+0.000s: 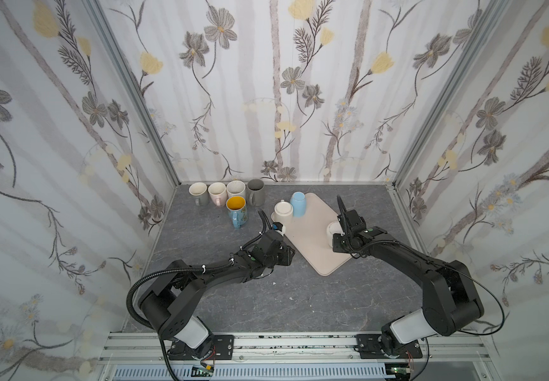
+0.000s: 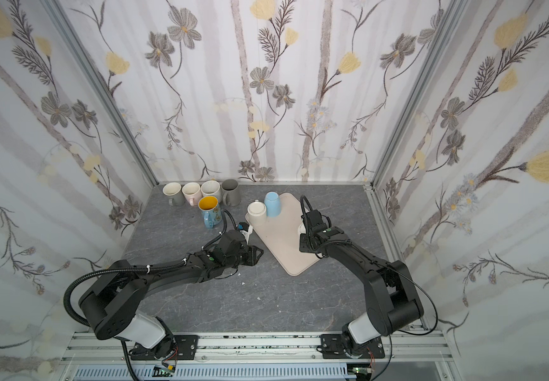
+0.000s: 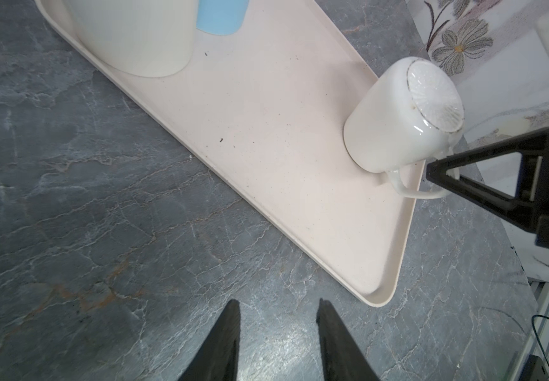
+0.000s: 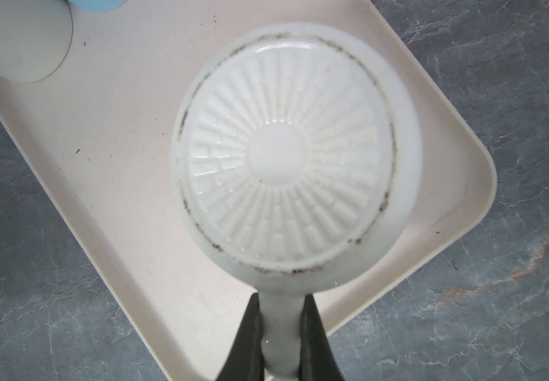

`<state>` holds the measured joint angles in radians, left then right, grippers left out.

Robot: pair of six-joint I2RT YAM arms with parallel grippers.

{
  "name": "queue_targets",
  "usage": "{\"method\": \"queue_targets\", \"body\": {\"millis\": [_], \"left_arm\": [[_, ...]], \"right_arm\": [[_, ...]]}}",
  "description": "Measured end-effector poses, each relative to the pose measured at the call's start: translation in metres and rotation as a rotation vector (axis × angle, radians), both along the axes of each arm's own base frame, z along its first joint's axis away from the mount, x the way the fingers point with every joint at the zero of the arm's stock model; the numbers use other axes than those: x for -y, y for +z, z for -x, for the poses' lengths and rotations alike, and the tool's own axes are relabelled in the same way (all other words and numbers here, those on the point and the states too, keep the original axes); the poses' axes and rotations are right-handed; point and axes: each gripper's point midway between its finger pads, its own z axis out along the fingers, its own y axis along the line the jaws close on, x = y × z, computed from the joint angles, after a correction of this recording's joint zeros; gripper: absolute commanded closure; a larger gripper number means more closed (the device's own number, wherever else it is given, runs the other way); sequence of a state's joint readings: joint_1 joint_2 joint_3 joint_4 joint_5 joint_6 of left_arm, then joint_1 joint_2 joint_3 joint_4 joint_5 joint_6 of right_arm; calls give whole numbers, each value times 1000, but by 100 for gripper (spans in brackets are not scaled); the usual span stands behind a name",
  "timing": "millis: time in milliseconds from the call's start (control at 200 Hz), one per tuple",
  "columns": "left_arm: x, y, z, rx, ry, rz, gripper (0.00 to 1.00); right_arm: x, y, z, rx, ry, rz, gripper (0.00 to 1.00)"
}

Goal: Turn the mug right side up
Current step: Pick up the mug from the tray.

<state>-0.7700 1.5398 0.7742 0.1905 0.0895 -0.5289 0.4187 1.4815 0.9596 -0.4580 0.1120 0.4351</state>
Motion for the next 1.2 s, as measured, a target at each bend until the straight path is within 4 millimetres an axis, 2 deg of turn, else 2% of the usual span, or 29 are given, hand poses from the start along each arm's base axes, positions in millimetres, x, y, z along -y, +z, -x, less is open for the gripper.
{"method": "queue_targets", "body": {"millis": [215,310,460,590,874,979,1199], "left_arm": [[-5,11,1,17,28,58,61],[-9,14,4,16,33,104,61],[-24,19,5,6,77,208,57],[-38,35,7,26,106,312,51],[-67,93,6,143,139,525,36],[-65,109,11,160,110,592,30],[-53,136,24,170,-2,740,29]], "right_arm": [[0,19,13,101,17,-86,100],[-9,27,15,151,14,-184,100],[-30,32,19,188,26,-364,100],[-51,50,19,222,64,-512,100],[-104,111,21,322,229,-850,100],[-127,127,27,322,304,-946,100],[-173,161,43,315,477,-1136,100]]}}
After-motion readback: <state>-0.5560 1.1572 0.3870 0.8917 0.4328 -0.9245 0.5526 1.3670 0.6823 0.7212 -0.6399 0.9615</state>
